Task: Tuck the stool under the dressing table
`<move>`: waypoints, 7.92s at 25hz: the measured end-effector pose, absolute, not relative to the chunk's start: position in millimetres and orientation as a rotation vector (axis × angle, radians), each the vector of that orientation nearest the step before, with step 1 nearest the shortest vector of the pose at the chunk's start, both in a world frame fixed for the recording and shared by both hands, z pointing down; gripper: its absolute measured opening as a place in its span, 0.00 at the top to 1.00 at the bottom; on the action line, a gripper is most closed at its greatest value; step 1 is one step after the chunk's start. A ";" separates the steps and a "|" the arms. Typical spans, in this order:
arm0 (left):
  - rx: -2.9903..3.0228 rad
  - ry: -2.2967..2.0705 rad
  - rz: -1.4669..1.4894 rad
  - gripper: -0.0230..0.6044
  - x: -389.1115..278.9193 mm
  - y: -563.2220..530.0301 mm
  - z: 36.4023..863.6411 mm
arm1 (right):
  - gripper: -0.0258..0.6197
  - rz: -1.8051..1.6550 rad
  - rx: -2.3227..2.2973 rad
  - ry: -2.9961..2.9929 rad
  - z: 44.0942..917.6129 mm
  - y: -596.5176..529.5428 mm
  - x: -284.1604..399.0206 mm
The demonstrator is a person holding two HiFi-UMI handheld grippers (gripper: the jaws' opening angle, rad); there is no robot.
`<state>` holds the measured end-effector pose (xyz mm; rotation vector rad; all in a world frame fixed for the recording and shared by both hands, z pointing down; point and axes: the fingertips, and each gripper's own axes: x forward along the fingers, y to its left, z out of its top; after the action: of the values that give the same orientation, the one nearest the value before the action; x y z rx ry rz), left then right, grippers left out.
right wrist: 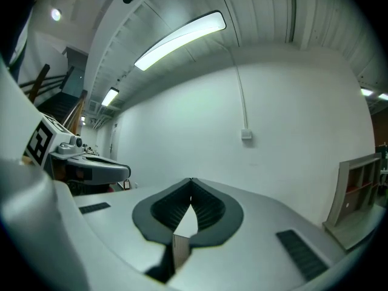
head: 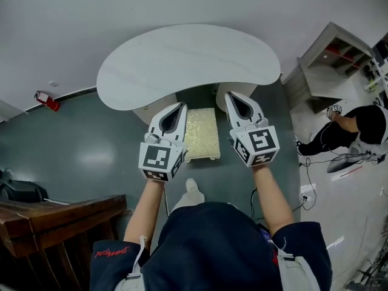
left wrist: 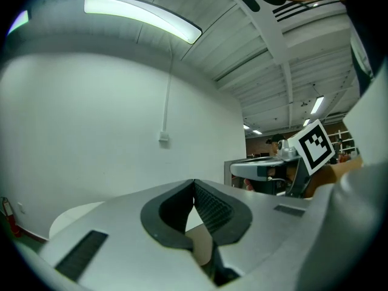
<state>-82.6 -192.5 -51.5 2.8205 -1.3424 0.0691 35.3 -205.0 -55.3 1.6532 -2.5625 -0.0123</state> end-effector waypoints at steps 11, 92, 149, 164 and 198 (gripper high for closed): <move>2.767 -1.290 0.146 0.94 -97.0 -218.2 9.4 | 0.94 0.076 1.643 -2.474 4.9 -226.5 33.9; 2.915 -1.533 0.201 0.94 -50.4 -223.9 482.9 | 0.94 -0.227 1.342 -2.647 491.2 -256.7 68.2; 3.074 -1.093 1.689 0.62 -20.9 -130.7 645.8 | 0.51 -0.488 0.713 -2.200 649.5 -123.5 22.4; 3.060 -1.174 1.696 0.58 -25.1 -126.4 646.7 | 0.50 -0.537 0.728 -2.156 669.3 -122.8 22.7; 3.023 -1.061 1.588 0.55 -22.7 -168.4 669.4 | 0.51 -0.445 0.780 -2.139 670.1 -168.0 26.0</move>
<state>-22.7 -168.4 669.4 3.0227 -1.0607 1.5881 26.0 -168.0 670.1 0.7801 -2.1393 -0.4449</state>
